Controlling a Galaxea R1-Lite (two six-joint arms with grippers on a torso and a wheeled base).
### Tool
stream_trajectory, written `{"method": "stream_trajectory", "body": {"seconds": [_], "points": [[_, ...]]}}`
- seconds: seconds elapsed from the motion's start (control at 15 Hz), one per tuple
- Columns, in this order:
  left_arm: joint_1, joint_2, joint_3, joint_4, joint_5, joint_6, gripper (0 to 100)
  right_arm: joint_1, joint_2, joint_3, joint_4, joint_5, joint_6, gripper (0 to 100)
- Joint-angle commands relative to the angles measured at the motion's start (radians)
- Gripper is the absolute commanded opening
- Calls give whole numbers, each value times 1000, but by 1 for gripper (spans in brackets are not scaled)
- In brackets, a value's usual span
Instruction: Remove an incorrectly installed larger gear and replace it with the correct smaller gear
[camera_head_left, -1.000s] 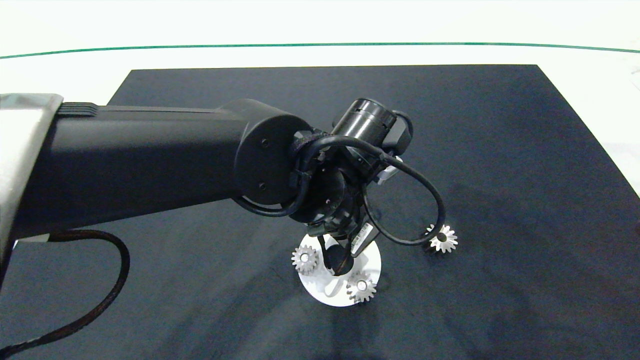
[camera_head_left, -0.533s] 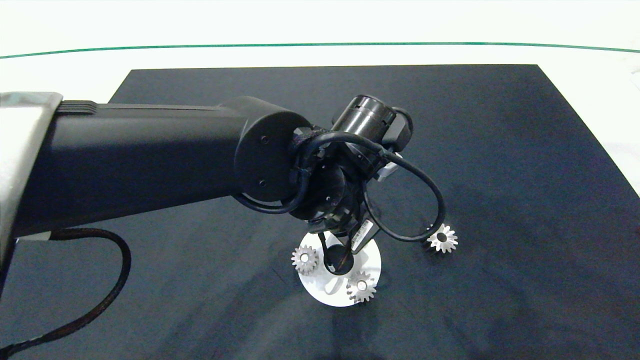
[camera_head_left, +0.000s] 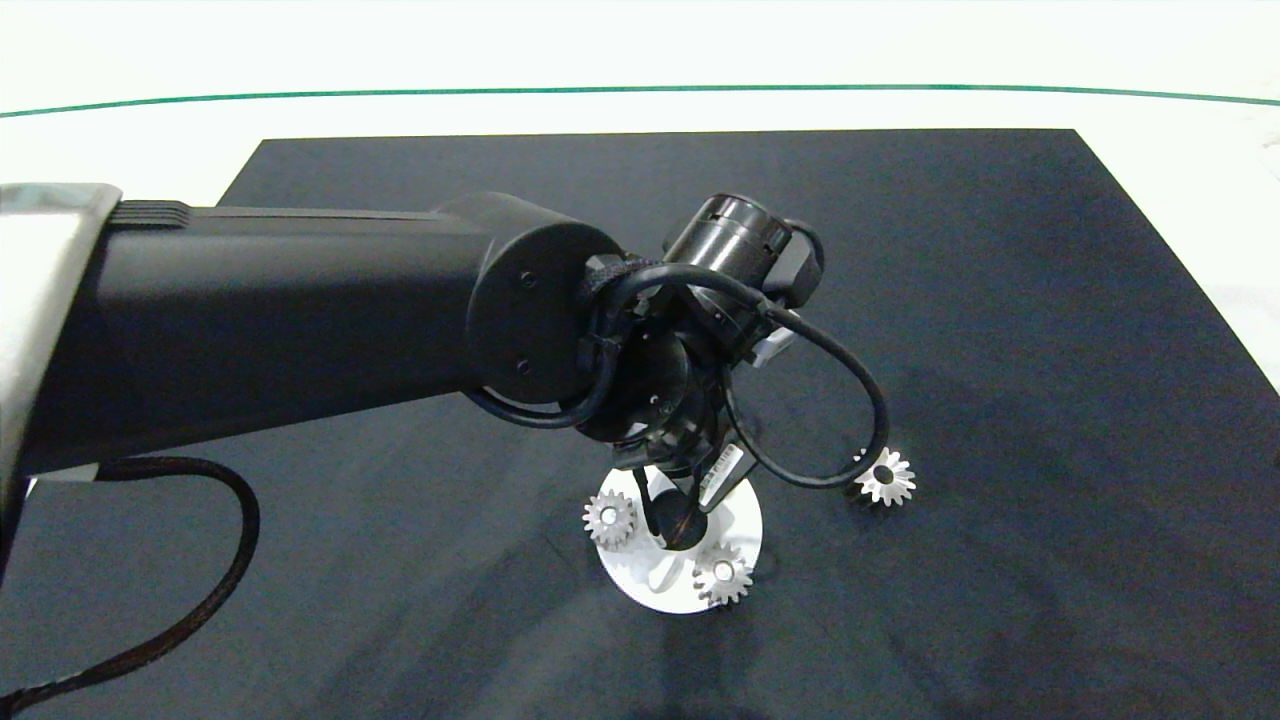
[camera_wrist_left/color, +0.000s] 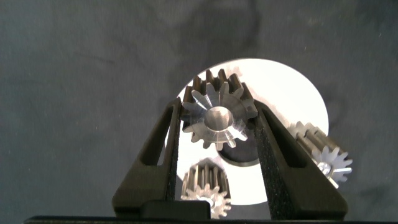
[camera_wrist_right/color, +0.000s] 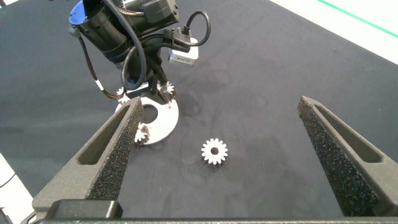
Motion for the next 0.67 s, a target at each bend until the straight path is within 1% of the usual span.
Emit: {"method": "stream_trajectory", "body": {"seconds": [0.07, 0.67], "points": [[3, 0, 2, 11, 3, 1, 31, 1, -1, 0, 1, -1, -2, 100], [-8, 32, -37, 9, 5, 2, 31, 1, -1, -2, -1, 2, -2, 100]]}}
